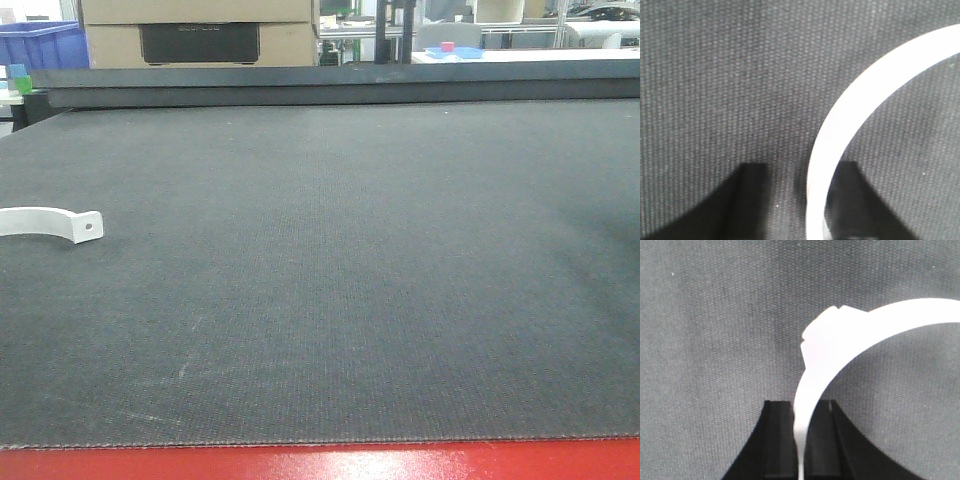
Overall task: Grab PVC pipe and place in blue bin
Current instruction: 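Lift the white clamp off the table with both grippers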
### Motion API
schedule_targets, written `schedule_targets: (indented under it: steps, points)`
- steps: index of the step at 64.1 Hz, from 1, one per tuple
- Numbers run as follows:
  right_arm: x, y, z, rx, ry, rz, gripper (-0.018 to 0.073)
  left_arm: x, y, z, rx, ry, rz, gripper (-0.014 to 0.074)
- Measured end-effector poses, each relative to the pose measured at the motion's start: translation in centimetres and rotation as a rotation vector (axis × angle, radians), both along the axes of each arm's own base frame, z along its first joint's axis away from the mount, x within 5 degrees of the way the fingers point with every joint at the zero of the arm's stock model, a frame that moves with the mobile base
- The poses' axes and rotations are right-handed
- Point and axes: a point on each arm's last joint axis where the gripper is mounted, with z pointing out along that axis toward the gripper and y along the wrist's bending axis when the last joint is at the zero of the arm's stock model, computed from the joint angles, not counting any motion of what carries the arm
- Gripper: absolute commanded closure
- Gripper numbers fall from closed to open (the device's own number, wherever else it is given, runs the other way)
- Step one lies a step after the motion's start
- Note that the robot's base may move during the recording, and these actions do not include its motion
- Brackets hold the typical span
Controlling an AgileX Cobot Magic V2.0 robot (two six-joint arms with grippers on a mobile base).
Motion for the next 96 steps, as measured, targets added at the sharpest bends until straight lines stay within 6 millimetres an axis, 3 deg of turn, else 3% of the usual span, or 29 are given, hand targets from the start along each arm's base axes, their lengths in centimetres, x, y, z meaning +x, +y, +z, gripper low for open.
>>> schedule_targets:
  steps: [4,22,35,49,60,74,84,96]
  points:
    - [0.0,0.0,0.0,0.0,0.0,0.0,0.0727,-0.1,0.0,0.0,-0.003,0.007,0.001,0.0709]
    - [0.0,0.0,1.1,-0.005,-0.037,-0.001,0.0727,-0.7,-0.5,1.2,-0.047,0.024,-0.009,0.0707]
    - [-1.2,0.4,4.0,-0.029,-0.161,-0.006,0.0727,-2.4,-1.0,6.5,-0.045,-0.136,-0.007,0.0707]
    - [-2.7,0.6,9.0,-0.109,-0.483,-0.03,0.0727,-5.2,-1.7,12.9,-0.005,-0.417,-0.005,0.0707]
    - [-4.0,0.8,12.1,-0.171,-0.742,-0.057,0.0727,-7.7,-2.5,15.1,-0.014,-0.684,0.027,0.0707]
    - [-7.3,1.3,12.4,-0.231,-0.967,-0.09,0.0727,-11.8,-5.2,15.5,-0.015,-0.974,-0.023,0.0707]
    - [-11.0,2.1,12.1,-0.266,-1.095,-0.102,0.0727,-15.1,-7.6,15.7,-0.053,-1.142,-0.113,0.0707]
    - [-15.3,3.4,12.2,-0.318,-1.2,-0.044,0.0727,-19.2,-8.0,17.3,-0.066,-1.312,-0.139,0.0707]
